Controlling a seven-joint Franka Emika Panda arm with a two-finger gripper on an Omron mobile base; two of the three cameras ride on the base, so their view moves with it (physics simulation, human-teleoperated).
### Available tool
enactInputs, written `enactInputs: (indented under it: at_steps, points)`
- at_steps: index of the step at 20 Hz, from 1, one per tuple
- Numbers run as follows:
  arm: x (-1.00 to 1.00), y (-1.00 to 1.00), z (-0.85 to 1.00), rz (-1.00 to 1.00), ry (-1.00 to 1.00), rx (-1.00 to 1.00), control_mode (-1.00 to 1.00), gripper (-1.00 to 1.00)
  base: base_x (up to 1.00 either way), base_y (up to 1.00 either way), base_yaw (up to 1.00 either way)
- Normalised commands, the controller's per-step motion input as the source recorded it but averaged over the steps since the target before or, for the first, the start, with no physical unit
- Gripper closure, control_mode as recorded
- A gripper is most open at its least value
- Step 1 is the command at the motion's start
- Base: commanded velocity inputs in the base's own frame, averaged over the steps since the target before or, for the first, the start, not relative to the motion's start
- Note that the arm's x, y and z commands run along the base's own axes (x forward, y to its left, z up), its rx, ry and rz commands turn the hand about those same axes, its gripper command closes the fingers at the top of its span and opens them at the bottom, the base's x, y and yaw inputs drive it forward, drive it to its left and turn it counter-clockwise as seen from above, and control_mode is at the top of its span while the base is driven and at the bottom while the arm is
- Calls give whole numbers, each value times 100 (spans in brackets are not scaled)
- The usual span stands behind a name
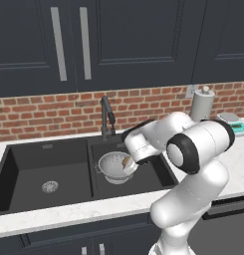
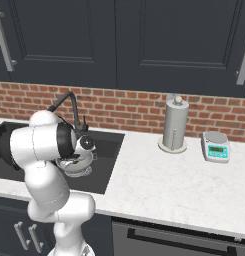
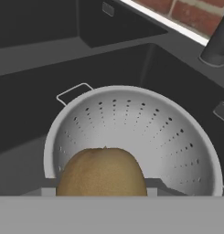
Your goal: Put the colander in the sink, put the kiwi in the colander, and turn on the sink faucet and pour water over the colander.
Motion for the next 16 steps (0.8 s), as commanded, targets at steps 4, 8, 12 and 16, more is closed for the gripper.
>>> enactInputs:
  at_steps: [4,8,12,16]
  points:
    - [24,33,-16,0,4,0,-100,100,0,0,0]
    - [27,33,-19,0,7,0,-100,100,0,0,0]
    - [23,22,-18,0,6,0,-100,100,0,0,0]
    - [15,7,-13,0,3,0,-100,100,0,0,0]
